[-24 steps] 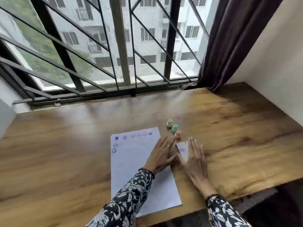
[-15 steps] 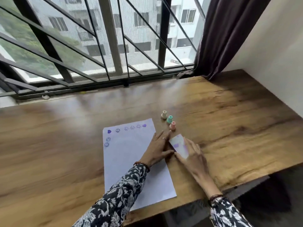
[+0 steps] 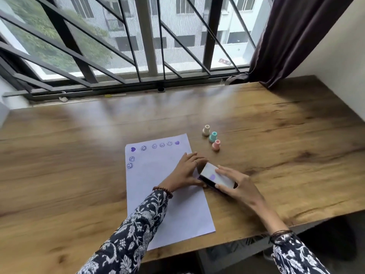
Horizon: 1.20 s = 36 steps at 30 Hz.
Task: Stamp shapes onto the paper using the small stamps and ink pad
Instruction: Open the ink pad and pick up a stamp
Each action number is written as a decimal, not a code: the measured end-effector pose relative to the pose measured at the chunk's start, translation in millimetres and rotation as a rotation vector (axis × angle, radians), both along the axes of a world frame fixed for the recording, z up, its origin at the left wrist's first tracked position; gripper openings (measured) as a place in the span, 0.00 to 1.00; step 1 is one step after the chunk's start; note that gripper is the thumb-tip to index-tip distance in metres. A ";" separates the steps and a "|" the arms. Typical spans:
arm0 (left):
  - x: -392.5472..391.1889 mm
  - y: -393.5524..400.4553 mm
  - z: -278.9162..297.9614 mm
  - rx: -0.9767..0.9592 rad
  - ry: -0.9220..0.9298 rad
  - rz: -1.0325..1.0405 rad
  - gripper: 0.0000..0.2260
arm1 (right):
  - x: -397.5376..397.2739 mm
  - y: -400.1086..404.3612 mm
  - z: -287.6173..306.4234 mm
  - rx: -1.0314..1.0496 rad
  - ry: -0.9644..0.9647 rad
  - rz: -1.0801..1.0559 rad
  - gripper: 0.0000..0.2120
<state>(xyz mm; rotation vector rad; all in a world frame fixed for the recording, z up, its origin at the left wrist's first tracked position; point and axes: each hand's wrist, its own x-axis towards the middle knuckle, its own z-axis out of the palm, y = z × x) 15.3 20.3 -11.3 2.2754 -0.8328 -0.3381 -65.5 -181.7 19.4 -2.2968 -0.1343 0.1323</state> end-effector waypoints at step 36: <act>-20.8 -18.3 -1.5 0.080 -0.054 0.190 0.36 | 48.4 -57.8 -28.6 0.047 -0.074 -0.544 0.05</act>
